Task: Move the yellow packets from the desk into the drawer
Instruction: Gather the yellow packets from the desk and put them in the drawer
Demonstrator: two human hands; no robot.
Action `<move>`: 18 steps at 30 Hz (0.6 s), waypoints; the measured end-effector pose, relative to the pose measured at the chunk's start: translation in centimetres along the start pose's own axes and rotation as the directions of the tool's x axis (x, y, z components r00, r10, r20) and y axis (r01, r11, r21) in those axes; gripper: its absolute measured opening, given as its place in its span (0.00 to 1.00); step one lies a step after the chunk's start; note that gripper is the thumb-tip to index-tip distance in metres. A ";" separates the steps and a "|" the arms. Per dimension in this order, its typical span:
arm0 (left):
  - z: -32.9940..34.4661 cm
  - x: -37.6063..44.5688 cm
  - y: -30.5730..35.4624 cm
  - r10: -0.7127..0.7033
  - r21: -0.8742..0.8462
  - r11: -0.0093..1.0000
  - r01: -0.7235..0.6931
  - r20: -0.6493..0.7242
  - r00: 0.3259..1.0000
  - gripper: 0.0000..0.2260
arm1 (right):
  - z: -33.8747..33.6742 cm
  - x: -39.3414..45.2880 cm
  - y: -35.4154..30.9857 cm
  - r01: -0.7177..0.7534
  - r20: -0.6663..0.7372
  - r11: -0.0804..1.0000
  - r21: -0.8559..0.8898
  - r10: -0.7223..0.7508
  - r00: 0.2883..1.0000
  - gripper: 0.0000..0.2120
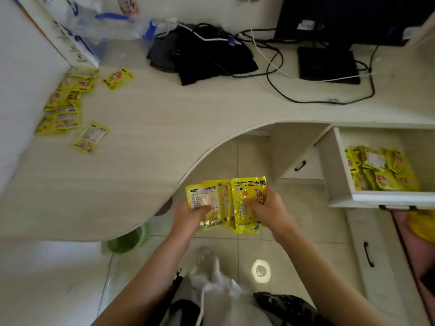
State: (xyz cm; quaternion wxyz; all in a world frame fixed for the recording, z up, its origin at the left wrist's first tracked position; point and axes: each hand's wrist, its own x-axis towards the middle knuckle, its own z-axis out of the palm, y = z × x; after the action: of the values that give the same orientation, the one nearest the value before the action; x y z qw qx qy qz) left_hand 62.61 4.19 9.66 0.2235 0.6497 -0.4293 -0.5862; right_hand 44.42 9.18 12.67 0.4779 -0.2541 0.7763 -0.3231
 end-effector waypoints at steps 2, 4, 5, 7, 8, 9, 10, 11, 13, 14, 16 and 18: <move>3.0 -1.6 -0.2 0.010 0.055 0.998 -0.013 0.057 0.998 0.08 | -2.5 -1.0 2.4 -0.019 -0.026 0.999 0.036 0.020 0.999 0.11; 6.3 -3.3 -0.6 0.020 0.095 0.995 -0.030 0.102 0.995 0.08 | -5.2 -2.2 5.0 -0.029 -0.058 0.997 0.069 0.033 0.998 0.11; 8.1 -4.3 -0.9 0.021 0.112 0.993 -0.034 0.120 0.993 0.08 | -6.8 -2.8 6.4 -0.034 -0.079 0.996 0.088 0.041 0.996 0.11; 11.7 -6.5 -1.6 0.008 0.140 0.990 -0.030 0.149 0.989 0.08 | -9.9 -4.0 9.3 -0.060 -0.115 0.989 0.135 0.076 0.990 0.11; 13.6 -7.6 -2.1 0.005 0.146 0.989 -0.029 0.166 0.986 0.08 | -11.5 -4.6 10.9 -0.077 -0.131 0.984 0.160 0.099 0.986 0.11; 15.4 -8.7 -2.6 0.003 0.147 0.989 -0.030 0.182 0.983 0.08 | -13.2 -5.2 12.4 -0.090 -0.145 0.979 0.182 0.117 0.983 0.11; 17.2 -9.9 -3.1 0.005 0.146 0.989 -0.035 0.201 0.980 0.08 | -14.8 -5.9 13.9 -0.099 -0.162 0.976 0.196 0.132 0.978 0.12; 19.0 -11.0 -3.5 0.006 0.146 0.989 -0.039 0.220 0.975 0.07 | -16.4 -6.4 15.3 -0.107 -0.182 0.973 0.203 0.145 0.973 0.12; 22.3 -13.2 -4.5 -0.001 0.163 0.986 -0.044 0.266 0.964 0.07 | -19.5 -7.8 18.0 -0.126 -0.221 0.964 0.232 0.179 0.959 0.13; 23.8 -14.2 -5.0 -0.005 0.174 0.984 -0.048 0.290 0.957 0.08 | -20.9 -8.4 19.3 -0.136 -0.240 0.959 0.249 0.197 0.951 0.13; 26.6 -15.7 -5.7 -0.017 0.198 0.979 -0.052 0.330 0.944 0.09 | -23.4 -9.6 21.4 -0.154 -0.273 0.949 0.277 0.231 0.934 0.13; 29.0 -16.9 -6.1 -0.030 0.226 0.972 -0.056 0.360 0.933 0.09 | -25.5 -10.6 23.0 -0.163 -0.304 0.939 0.303 0.257 0.917 0.13</move>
State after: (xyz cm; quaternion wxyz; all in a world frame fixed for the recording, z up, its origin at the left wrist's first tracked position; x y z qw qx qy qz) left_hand 37.74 27.49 8.26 0.0673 0.5497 -0.5331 -0.6395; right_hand 23.68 38.47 10.15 0.3995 -0.0412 0.8181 -0.4116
